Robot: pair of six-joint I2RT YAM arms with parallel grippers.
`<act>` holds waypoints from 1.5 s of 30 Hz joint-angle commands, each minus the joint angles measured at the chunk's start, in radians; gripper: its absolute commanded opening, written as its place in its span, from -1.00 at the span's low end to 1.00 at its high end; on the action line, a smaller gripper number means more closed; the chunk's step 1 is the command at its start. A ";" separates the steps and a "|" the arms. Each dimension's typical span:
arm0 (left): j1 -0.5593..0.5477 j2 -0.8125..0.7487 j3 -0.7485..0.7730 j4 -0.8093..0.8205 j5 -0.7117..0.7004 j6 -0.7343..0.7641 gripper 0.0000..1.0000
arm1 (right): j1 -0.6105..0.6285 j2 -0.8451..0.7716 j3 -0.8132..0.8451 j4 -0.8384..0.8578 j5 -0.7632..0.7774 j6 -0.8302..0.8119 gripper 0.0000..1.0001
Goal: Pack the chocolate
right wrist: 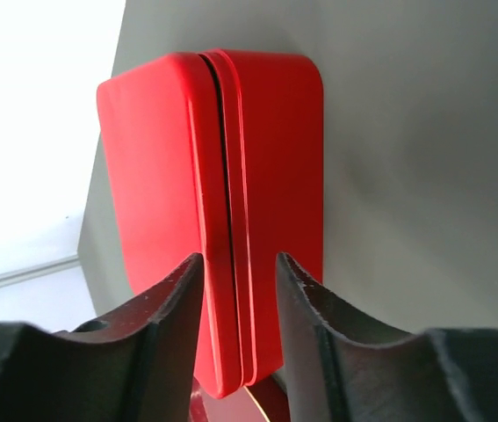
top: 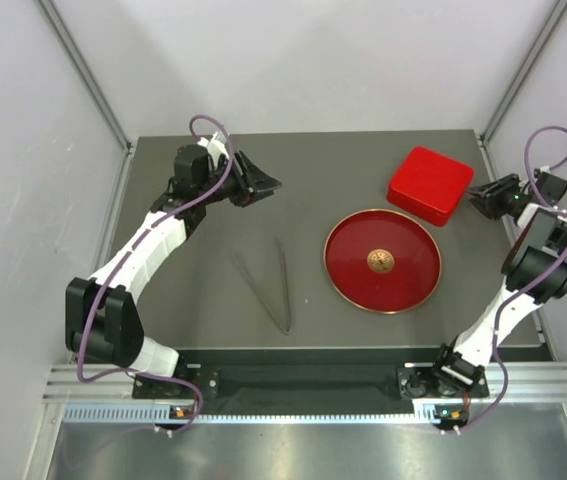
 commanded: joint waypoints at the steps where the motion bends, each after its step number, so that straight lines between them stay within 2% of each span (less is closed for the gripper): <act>1: -0.004 -0.043 0.037 0.009 -0.012 0.023 0.03 | -0.008 -0.096 0.003 -0.013 0.052 -0.041 -0.21; 16: -0.004 -0.037 0.022 0.010 -0.021 0.035 0.03 | 0.082 -0.096 0.055 -0.048 0.157 -0.107 0.12; 21: -0.004 -0.035 0.019 0.009 -0.022 0.036 0.03 | 0.116 -0.073 0.103 -0.126 0.208 -0.142 0.14; 33: -0.005 -0.034 0.005 0.021 -0.025 0.024 0.03 | 0.151 -0.042 0.157 -0.245 0.332 -0.244 0.08; 39: -0.011 -0.032 -0.001 0.023 -0.028 0.023 0.03 | 0.153 -0.007 0.189 -0.263 0.319 -0.251 0.08; 41: -0.011 -0.034 -0.004 0.023 -0.031 0.023 0.03 | 0.154 0.019 0.200 -0.249 0.283 -0.253 0.02; 43: -0.011 -0.037 -0.007 0.026 -0.035 0.024 0.03 | 0.156 0.034 0.204 -0.239 0.247 -0.253 -0.15; 45: -0.013 -0.035 -0.010 0.026 -0.036 0.023 0.04 | 0.159 0.050 0.200 -0.225 0.224 -0.254 -0.22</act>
